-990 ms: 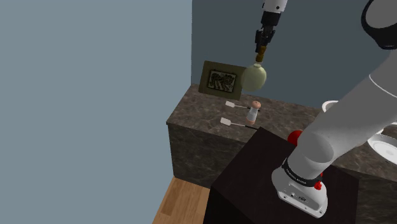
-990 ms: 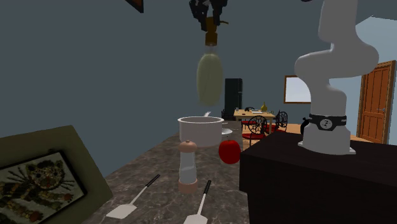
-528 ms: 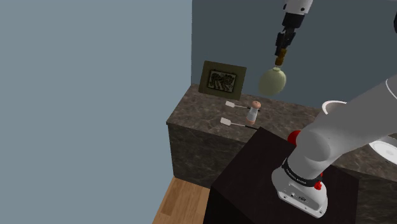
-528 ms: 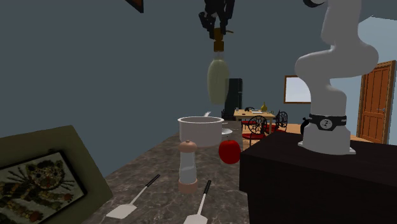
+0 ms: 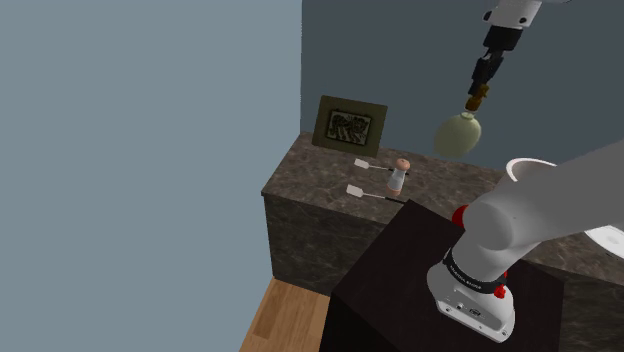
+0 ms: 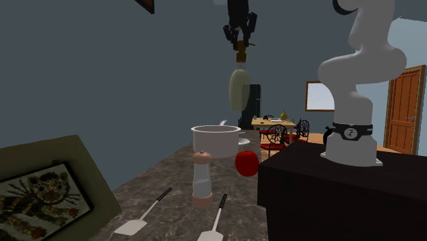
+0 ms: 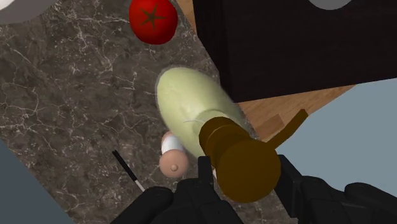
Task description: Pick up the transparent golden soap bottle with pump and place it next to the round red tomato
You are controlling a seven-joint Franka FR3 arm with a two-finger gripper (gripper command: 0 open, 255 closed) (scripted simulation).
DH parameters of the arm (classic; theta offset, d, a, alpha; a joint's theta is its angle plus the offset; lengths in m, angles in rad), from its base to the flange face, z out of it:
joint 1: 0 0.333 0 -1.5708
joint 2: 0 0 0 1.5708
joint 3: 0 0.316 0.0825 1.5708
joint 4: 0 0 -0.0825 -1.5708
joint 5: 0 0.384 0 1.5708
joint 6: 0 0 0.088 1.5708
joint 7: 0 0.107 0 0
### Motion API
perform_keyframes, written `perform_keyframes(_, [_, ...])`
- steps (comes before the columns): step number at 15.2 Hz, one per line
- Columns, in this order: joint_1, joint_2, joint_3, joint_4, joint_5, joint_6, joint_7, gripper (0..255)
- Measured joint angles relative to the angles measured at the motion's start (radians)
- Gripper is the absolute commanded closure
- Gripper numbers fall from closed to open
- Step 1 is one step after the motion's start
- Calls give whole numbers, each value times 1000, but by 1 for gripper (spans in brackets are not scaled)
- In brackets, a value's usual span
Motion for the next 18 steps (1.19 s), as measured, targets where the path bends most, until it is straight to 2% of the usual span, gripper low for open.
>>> perform_keyframes(9, [-85, -83, -131, -10, -111, -45, -189, 255])
perform_keyframes(18, [-132, -79, -304, 71, -201, -73, -407, 255])
